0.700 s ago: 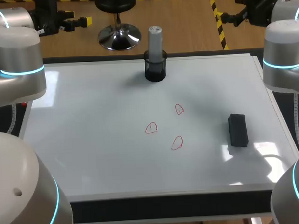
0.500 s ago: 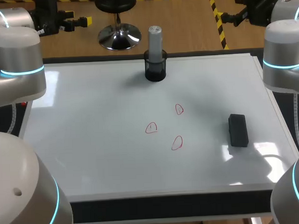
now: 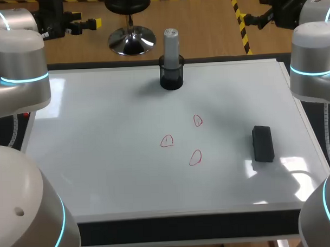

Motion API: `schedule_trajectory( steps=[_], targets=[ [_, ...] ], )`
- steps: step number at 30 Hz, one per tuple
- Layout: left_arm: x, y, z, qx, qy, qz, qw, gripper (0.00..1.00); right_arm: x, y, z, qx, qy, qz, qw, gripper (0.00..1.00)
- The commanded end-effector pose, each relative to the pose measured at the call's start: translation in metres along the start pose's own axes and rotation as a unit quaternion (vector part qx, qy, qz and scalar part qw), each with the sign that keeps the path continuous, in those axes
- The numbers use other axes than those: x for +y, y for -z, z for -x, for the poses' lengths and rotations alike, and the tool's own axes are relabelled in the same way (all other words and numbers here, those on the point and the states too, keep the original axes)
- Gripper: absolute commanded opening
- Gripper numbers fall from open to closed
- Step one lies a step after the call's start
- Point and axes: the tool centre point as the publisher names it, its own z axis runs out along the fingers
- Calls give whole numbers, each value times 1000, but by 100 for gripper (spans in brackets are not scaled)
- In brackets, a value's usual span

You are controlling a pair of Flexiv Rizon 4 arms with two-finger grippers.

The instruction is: Pick up the inspection probe, press it on each red-marked spot on the whiteboard one by one, put down the probe, pick up the eraser, and wipe off all the red marks.

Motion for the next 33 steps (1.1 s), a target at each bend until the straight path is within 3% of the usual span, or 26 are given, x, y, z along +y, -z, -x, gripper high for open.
schedule_trajectory(
  steps=[1, 16, 26, 33],
  targets=[
    [0, 0, 0, 0, 0, 0, 1000, 100, 0, 0, 0, 0, 0, 0, 1000, 100],
    [1, 1, -3, 3, -15, -3, 1000, 100, 0, 0, 0, 0, 0, 0, 1000, 100],
    [4, 3, -15, 66, -25, 10, 997, 100, 0, 0, 0, 0, 0, 0, 1000, 100],
    [10, 0, -23, 103, -65, 18, 992, 100, 0, 0, 0, 0, 0, 0, 1000, 100]
  ],
)
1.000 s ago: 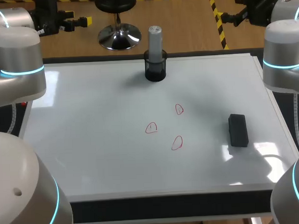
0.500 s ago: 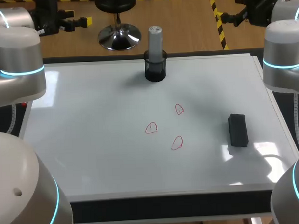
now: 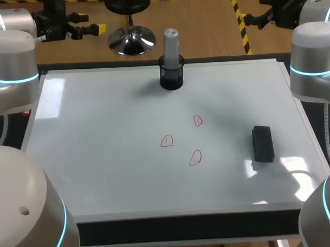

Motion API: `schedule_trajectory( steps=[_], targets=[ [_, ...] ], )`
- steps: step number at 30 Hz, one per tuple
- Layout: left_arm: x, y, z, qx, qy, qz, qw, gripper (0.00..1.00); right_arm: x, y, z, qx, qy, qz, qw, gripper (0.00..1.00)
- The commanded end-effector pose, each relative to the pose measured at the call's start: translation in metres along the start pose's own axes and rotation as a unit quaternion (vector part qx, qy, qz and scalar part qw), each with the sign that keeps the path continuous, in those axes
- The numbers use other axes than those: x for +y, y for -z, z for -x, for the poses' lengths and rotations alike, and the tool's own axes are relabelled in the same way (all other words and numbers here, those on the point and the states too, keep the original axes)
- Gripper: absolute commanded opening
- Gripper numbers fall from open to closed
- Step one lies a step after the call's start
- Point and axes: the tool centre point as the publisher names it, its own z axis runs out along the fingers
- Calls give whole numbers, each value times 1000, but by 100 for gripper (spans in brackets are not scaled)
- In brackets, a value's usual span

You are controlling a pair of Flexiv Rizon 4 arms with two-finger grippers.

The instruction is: Pick up the inspection probe, press it on each red-marked spot on the whiteboard one by one, put down the probe, pick up the eraser, and wipe off all the red marks.

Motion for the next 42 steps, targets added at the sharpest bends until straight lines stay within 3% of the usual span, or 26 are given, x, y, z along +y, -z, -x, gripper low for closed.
schedule_trajectory(
  steps=[1, 13, 20, 25, 33, 38, 42],
  targets=[
    [3, 1, 2, 24, -7, 8, 1000, 100, 0, 0, 0, 0, 0, 0, 1000, 100],
    [7, 0, -15, 106, -36, 5, 994, 100, 0, 0, 0, 0, 0, 0, 1000, 100],
    [10, -7, -25, 167, -79, 5, 983, 100, 0, 0, 0, 0, 0, 0, 1000, 100],
    [7, -14, -26, 186, -72, -7, 980, 100, 0, 0, 0, 0, 0, 0, 1000, 100],
    [7, -24, -31, 244, -106, -12, 964, 100, 0, 0, 0, 0, 0, 0, 1000, 100],
    [5, -29, -34, 293, -126, -28, 947, 100, 0, 0, 0, 0, 0, 0, 1000, 100],
    [3, -33, -34, 297, -132, -32, 945, 100, 0, 0, 0, 0, 0, 0, 1000, 100]
  ],
)
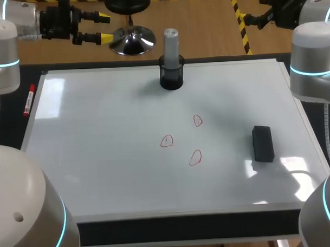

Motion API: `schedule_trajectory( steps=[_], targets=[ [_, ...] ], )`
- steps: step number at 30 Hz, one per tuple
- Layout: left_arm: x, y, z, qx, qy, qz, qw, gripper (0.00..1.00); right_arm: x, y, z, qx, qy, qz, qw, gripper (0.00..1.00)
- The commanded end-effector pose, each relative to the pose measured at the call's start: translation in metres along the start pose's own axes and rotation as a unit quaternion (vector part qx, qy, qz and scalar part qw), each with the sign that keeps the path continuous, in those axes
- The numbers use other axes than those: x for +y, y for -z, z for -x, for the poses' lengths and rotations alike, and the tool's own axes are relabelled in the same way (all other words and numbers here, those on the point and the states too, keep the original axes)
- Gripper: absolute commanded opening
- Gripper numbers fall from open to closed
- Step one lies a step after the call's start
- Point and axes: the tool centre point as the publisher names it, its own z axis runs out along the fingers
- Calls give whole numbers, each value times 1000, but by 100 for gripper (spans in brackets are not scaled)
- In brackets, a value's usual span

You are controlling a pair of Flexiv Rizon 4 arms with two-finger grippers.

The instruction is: Pick up the inspection probe, press it on each red-marked spot on the whiteboard one by one, put down the probe, pick up the eraser, and wipe off all the red marks.

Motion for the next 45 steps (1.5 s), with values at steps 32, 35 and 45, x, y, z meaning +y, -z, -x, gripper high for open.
schedule_trajectory(
  steps=[32, 35, 45],
  targets=[
    [30, -57, 36, 138, -23, 31, 990, 100, 0, 0, 0, 0, 0, 0, 1000, 100],
    [33, -63, 37, 146, -22, 34, 988, 100, 0, 0, 0, 0, 0, 0, 1000, 100],
    [43, -76, 36, 189, -32, 20, 981, 100, 0, 0, 0, 0, 0, 0, 1000, 100]
  ],
)
